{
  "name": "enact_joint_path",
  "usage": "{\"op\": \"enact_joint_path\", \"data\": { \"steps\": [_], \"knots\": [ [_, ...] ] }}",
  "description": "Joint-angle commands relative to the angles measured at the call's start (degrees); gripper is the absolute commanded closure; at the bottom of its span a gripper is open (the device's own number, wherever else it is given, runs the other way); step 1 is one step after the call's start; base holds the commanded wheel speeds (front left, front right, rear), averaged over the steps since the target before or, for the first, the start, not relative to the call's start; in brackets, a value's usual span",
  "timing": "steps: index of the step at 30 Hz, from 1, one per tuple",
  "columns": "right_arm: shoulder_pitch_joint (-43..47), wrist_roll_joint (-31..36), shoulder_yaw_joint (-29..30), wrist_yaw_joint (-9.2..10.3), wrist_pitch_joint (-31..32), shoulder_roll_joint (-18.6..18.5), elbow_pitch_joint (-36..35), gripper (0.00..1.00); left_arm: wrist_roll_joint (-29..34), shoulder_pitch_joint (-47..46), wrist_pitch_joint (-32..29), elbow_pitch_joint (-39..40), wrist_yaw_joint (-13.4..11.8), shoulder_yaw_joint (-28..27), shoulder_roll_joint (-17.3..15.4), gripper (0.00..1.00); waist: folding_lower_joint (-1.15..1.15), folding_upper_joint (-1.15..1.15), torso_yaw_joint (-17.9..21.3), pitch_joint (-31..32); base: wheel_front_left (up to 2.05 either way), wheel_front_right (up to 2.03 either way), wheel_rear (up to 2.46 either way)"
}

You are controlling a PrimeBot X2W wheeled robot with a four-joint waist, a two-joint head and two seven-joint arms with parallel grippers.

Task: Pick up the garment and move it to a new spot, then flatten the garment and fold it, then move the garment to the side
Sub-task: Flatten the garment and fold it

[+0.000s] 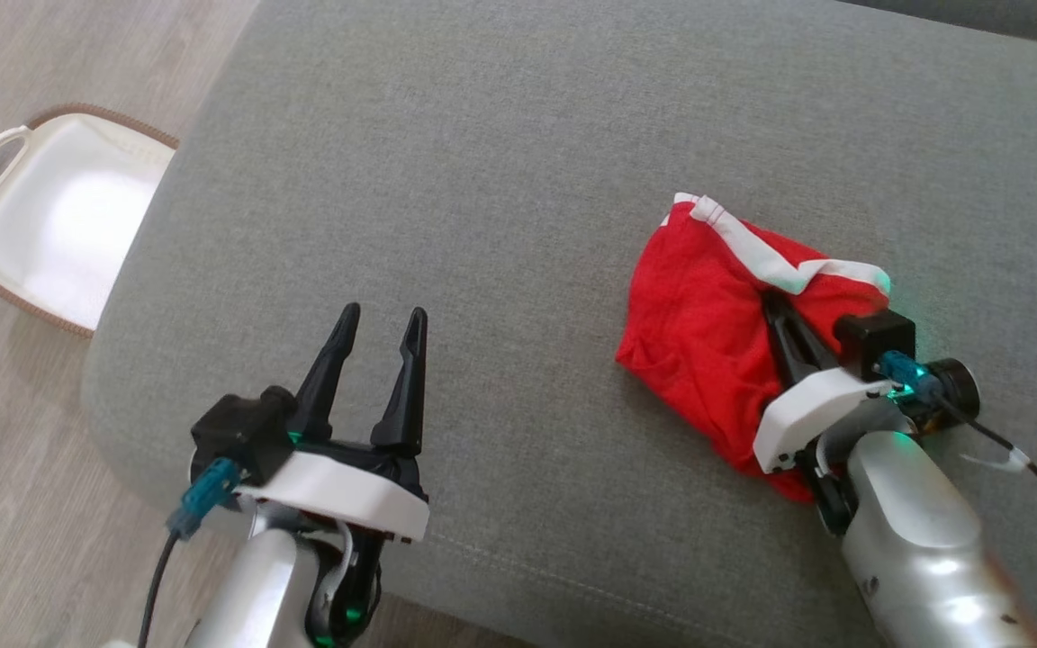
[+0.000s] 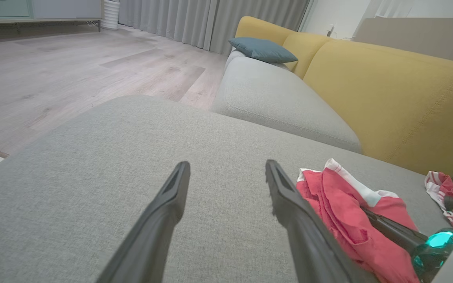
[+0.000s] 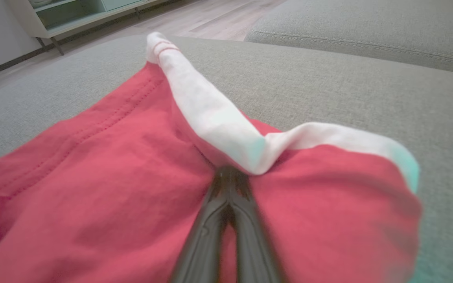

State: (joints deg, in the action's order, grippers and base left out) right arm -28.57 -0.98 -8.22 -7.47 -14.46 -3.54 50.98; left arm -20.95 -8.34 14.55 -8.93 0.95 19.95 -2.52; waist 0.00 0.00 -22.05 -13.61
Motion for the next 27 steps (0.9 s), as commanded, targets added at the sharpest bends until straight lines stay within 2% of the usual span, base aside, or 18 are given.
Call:
{"op": "enact_joint_path", "data": {
  "steps": [1, 6, 14, 27],
  "knots": [
    [-1.27, -0.52, -2.02, -0.02, -0.17, 0.59, 0.75, 1.00, -0.25, -1.88, 0.45, 1.83, -0.34, -1.50, -0.36, 0.00, 0.00, 0.00, 0.58, 0.30, 0.00, 0.00, 0.00],
    [-1.55, -3.32, -4.44, -0.02, -0.45, 0.64, 0.31, 1.00, 0.09, -1.88, 0.45, 1.67, -0.29, -2.34, -0.36, 0.00, 0.00, 0.00, 2.43, 1.43, 0.00, 0.00, 0.00],
    [1.60, -9.06, -8.55, -0.02, -0.52, 0.65, -11.44, 1.00, 1.05, -1.30, 0.45, 2.12, 0.19, -4.15, -0.36, 0.00, 0.00, 0.00, 8.15, 4.77, 0.00, 0.00, 0.00],
    [10.75, -8.07, -3.22, -0.02, -0.53, -1.10, -25.64, 1.00, 2.35, 0.31, 0.45, 3.65, 0.79, -7.60, -0.36, 0.00, 0.00, 0.00, 16.90, 9.02, 0.00, 0.00, 0.00]
  ]
}}
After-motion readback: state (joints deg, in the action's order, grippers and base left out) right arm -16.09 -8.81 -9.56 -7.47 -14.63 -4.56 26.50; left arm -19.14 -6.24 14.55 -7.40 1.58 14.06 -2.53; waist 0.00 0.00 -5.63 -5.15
